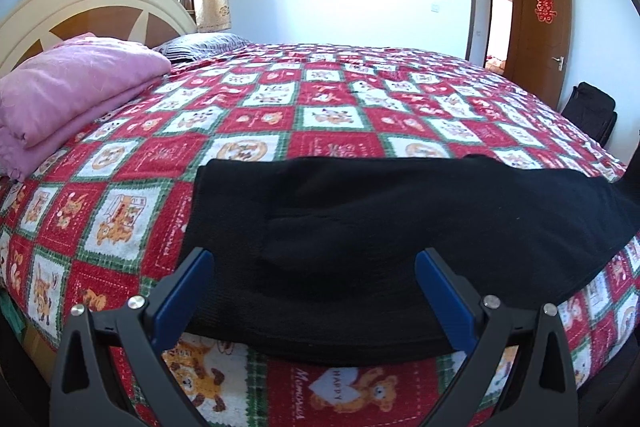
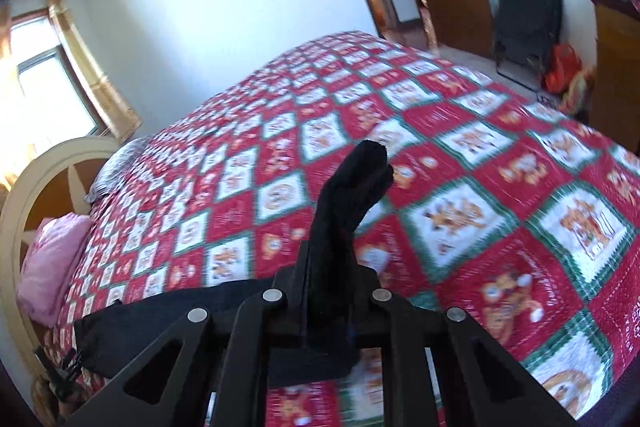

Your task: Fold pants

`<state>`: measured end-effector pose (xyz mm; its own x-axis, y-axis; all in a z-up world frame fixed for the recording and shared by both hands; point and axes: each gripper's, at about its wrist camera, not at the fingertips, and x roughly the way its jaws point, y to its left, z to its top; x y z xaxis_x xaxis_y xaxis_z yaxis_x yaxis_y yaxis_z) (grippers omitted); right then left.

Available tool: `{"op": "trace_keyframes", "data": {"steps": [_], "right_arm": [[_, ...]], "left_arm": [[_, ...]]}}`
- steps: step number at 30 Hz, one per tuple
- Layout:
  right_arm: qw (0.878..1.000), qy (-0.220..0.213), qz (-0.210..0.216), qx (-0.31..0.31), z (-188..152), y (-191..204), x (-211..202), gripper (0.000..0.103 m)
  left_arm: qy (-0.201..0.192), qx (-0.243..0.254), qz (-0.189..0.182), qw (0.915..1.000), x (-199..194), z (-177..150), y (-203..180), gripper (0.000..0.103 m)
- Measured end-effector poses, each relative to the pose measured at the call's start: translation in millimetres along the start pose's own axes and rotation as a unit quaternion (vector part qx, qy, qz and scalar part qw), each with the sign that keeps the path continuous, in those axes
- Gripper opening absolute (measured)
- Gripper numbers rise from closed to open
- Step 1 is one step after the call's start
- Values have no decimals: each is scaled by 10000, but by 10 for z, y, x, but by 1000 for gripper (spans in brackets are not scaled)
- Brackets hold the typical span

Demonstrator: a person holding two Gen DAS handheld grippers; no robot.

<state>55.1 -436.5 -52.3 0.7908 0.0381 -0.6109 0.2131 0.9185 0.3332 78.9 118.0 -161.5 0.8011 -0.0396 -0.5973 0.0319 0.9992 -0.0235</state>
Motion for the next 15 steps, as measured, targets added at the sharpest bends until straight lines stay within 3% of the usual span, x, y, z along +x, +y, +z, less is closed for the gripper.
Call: {"op": "trace_keyframes", "data": {"steps": [15], "right_arm": [[9914, 269, 541, -1157, -319, 1350, 237, 13]], "left_arm": [[-70, 52, -385, 9992, -95, 36, -154, 103]]}}
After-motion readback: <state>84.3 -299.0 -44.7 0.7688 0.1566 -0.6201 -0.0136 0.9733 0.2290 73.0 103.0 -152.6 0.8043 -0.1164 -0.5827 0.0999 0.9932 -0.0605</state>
